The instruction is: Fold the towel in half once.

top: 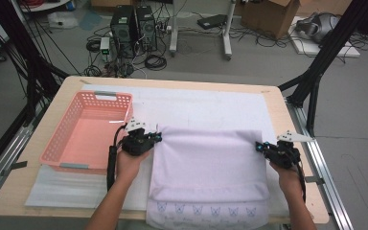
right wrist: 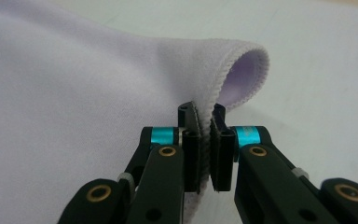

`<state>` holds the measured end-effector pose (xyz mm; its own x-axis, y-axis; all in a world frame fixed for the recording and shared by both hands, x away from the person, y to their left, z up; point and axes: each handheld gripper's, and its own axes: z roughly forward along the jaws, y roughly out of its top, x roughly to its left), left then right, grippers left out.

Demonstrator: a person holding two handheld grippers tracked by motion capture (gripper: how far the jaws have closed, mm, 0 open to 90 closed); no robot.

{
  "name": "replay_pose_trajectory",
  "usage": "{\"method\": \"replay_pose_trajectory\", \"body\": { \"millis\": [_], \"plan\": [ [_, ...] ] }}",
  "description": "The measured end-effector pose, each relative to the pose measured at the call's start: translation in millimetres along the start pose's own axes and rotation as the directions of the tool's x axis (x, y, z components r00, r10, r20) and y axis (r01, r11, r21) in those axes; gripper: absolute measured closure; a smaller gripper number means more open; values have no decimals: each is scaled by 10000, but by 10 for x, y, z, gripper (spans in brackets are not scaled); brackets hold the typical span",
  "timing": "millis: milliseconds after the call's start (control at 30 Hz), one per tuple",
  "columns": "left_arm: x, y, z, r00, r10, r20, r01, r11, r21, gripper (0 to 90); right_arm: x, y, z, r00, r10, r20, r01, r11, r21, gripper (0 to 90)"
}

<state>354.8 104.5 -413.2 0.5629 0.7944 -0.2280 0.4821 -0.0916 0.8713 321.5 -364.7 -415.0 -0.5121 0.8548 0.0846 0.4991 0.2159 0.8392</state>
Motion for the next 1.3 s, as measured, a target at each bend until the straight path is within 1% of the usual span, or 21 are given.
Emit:
{"method": "replay_pose_trajectory", "body": {
  "millis": [100,133,267,333,467,600,700,733,767,800,833,900,967,1000,1033,1067,1100,1167,1200,1233,1300],
  "plan": [
    [27,148,106,9998,196,-37,-196,9996,-186,860,-95,153,53,9996,-61,291,66,9998,-168,857],
    [44,190,144,9999,126,-34,-127,9998,-171,860,-128,200,70,9992,-133,388,141,9997,-195,856],
    [129,294,277,9998,-170,-143,166,9994,-288,859,-233,344,153,9981,-45,610,65,9995,-322,856],
    [178,289,328,9991,-380,-195,368,9976,-595,860,-274,388,204,9975,24,699,4,9992,-390,856],
    [277,251,425,9979,-576,-310,566,9978,-342,860,-322,453,329,9969,245,747,-209,9986,-482,856],
    [321,248,453,9978,-498,-432,473,9973,-565,859,-342,503,463,9950,346,940,-308,9987,-415,856],
    [322,227,473,9973,-388,-615,365,9986,-388,833,-347,527,533,9942,405,999,-371,9987,-361,842],
    [326,220,478,9967,-515,-626,498,9984,-285,791,-331,526,546,9937,379,1059,-343,9988,-354,825],
    [332,214,473,9960,-666,-598,657,9977,-169,718,-324,524,555,9929,446,1104,-412,9986,-328,754],
    [324,205,467,9953,-775,-581,770,9970,-108,660,-320,518,558,9916,654,1118,-625,9976,-297,657],
    [311,193,456,9961,-723,-506,718,9974,-109,620,-325,511,556,9903,866,1090,-844,9961,-253,626],
    [278,156,426,9964,-729,-425,720,9971,-234,568,-330,500,539,9903,951,1015,-948,9955,-82,595],
    [244,107,393,9960,-845,-302,837,9961,-276,523,-323,498,500,9906,981,948,-998,9949,135,578],
    [233,81,374,9963,-836,-196,831,9963,-227,517,-312,502,477,9913,996,858,-1017,9946,208,574],
    [218,70,367,9959,-903,-43,903,9959,40,519,-296,505,454,9920,947,835,-971,9950,245,572],
    [204,61,357,9962,-861,131,857,9959,282,519,-277,512,429,9928,892,795,-918,9953,301,572],
    [177,53,335,9973,-726,134,721,9968,346,524,-256,514,404,9937,852,731,-881,9954,374,570],
    [124,3,256,9970,-726,272,734,9969,-279,570,-216,512,352,9953,786,567,-819,9949,588,568],
    [109,-23,223,9966,-760,310,770,9965,-328,575,-188,492,321,9957,744,543,-771,9957,508,589],
    [97,-54,197,9966,-731,385,741,9969,-267,575,-176,462,289,9966,730,374,-747,9960,481,599],
    [72,-145,139,9952,-817,536,830,9963,-238,575,-156,380,250,9966,806,182,-818,9940,729,594]
  ]
}}
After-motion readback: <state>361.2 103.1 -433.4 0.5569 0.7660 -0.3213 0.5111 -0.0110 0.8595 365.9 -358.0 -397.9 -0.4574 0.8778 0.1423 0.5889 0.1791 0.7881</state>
